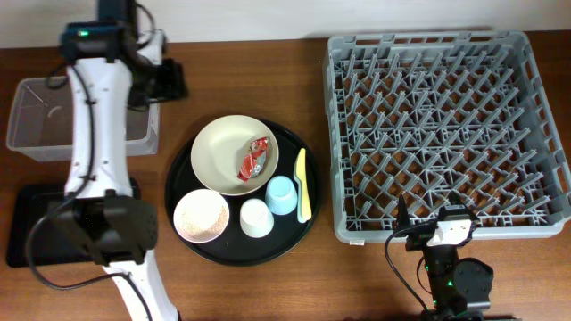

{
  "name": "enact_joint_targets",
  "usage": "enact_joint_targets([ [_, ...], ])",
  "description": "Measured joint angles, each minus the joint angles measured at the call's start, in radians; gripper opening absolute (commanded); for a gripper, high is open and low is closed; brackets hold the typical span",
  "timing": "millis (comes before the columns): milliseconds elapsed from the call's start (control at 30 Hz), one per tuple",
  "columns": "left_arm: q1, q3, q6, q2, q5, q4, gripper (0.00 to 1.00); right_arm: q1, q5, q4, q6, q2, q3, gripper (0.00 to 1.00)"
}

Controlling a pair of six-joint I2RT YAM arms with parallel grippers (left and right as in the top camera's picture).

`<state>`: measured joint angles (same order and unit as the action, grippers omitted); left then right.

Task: Sort waste into correct bins and load items into the dishwasher rack
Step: 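Return the left gripper to the bowl and grasp the red wrapper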

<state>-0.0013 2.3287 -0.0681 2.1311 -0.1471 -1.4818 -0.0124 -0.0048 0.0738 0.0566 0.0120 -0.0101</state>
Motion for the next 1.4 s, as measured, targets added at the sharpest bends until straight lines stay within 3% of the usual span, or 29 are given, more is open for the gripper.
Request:
enact_joint_targets([
  [133,-0.134,-0.033,0.000,0.000,0.023,-0.016,0.60,0.000,0.000,0.000,0.000,0.000,0.000,0.98],
  [333,-0.307,-0.251,0.000,0.002,0.063,0.087,0.61,0.000,0.000,0.000,0.000,0.000,0.000,0.98],
  [567,-0.323,-0.399,0.000,0.002,0.081,0.213,0.80,0.000,0.000,0.000,0.000,0.000,0.000,0.98],
  [1100,-0.323,-0.627,0.001,0.002,0.084,0.418,0.77,0.000,0.000,0.000,0.000,0.000,0.000,0.98],
  [1167,-0.323,-0.647,0.001,0.002,0.084,0.444,0.66,0.000,0.000,0.000,0.000,0.000,0.000,0.98],
  [1400,-0.323,-0.652,0.004,0.002,0.084,0.475,0.64,0.000,0.000,0.000,0.000,0.000,0.000,0.98],
])
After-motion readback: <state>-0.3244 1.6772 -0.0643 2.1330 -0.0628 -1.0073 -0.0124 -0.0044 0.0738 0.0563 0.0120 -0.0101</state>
